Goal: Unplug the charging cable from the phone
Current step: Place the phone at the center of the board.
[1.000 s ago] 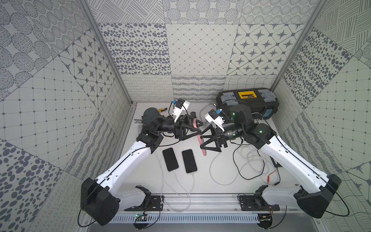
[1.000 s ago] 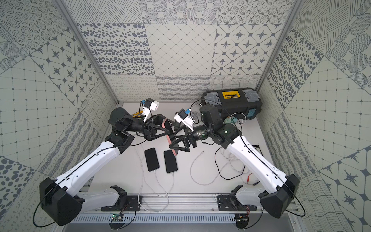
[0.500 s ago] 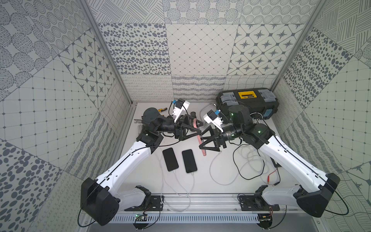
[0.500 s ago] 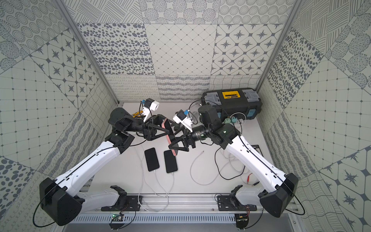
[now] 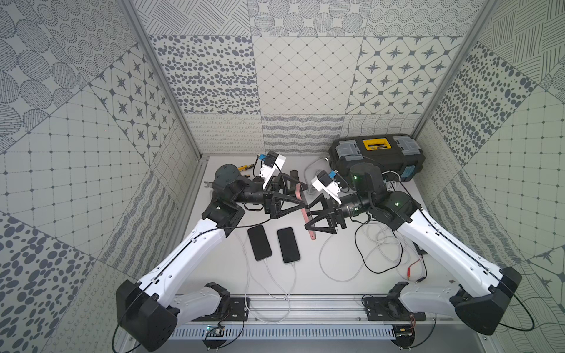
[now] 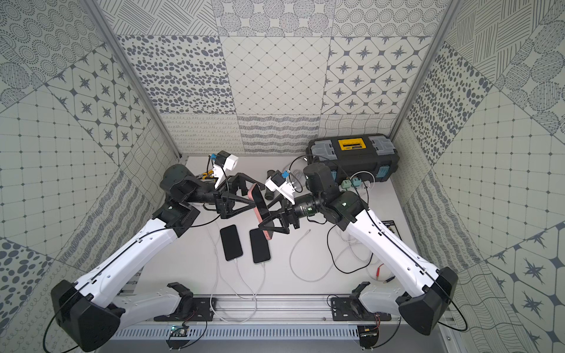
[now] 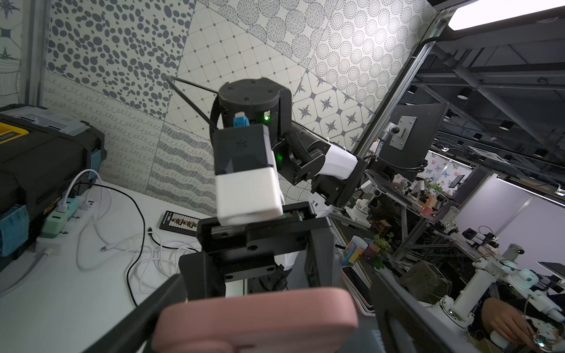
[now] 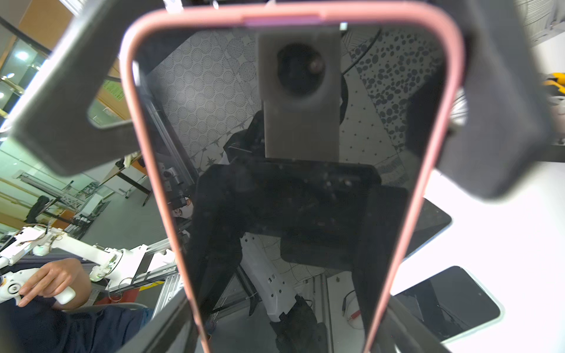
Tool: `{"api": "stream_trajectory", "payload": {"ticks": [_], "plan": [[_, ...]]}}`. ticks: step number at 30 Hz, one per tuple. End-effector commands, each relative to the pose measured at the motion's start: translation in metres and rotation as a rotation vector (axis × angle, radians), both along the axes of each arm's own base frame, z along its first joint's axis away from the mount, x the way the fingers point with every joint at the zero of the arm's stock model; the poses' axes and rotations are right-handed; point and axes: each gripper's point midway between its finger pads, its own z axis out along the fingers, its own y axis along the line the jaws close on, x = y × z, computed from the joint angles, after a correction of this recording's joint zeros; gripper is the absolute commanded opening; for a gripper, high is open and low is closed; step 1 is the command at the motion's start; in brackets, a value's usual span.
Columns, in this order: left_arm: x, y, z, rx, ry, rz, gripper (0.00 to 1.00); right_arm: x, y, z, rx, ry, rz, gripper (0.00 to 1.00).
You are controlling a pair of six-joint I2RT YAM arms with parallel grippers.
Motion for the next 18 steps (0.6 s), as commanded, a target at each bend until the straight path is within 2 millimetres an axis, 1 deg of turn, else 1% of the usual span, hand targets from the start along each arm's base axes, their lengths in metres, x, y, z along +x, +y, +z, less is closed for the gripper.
{"api": "stream_trajectory", "payload": {"ticks": [1, 3, 7, 12, 14, 18], "plan": [[0.022, 0.009, -0.013, 0.076, -0.053, 0.215, 0.98, 0.008, -0.007, 0.013, 0.034, -0.087, -0.072, 0.49], [0.035, 0.018, -0.02, 0.113, -0.044, 0.337, 0.98, 0.021, -0.009, 0.004, -0.002, -0.072, -0.156, 0.48], [0.054, 0.039, -0.033, 0.177, -0.03, 0.533, 0.98, 0.054, -0.015, -0.025, -0.104, -0.023, -0.36, 0.49], [0.061, 0.054, -0.048, 0.23, -0.025, 0.638, 0.98, 0.091, -0.025, -0.065, -0.226, 0.072, -0.593, 0.49], [0.064, 0.059, -0.053, 0.248, -0.017, 0.671, 0.98, 0.106, -0.033, -0.083, -0.287, 0.121, -0.705, 0.49], [0.067, 0.066, -0.06, 0.278, -0.01, 0.719, 0.98, 0.124, -0.042, -0.12, -0.425, 0.162, -0.866, 0.5]]}}
